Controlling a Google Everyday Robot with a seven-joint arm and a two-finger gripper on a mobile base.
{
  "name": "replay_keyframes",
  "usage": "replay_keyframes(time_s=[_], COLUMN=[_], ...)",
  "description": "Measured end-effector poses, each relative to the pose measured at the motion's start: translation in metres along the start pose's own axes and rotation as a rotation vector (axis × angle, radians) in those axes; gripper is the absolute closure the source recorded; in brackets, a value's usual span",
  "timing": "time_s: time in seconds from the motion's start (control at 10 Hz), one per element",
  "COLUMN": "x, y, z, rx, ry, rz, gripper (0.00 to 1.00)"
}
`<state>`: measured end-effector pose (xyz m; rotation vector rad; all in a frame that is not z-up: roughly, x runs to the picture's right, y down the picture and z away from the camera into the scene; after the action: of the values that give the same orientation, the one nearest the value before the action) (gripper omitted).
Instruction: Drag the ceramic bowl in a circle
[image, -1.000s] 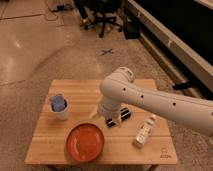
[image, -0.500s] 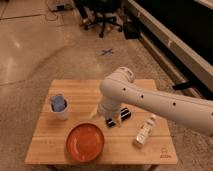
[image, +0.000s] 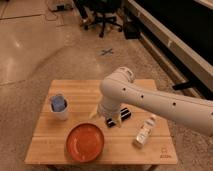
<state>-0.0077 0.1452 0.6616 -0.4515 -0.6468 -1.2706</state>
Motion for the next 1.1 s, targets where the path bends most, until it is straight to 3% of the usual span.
replay_keyframes(time_s=[0.2,0.6,1.1], x=[-0.005,-0.018,-0.006], y=[-0.003,-0.007,0.026], z=[0.016,0.069,0.12], rx=[0.008,0.023,-0.063], ry=[-0.007,-0.023,-0.003], rz=[-0.01,-0.035,-0.039], gripper=[0.2,0.2,0.2])
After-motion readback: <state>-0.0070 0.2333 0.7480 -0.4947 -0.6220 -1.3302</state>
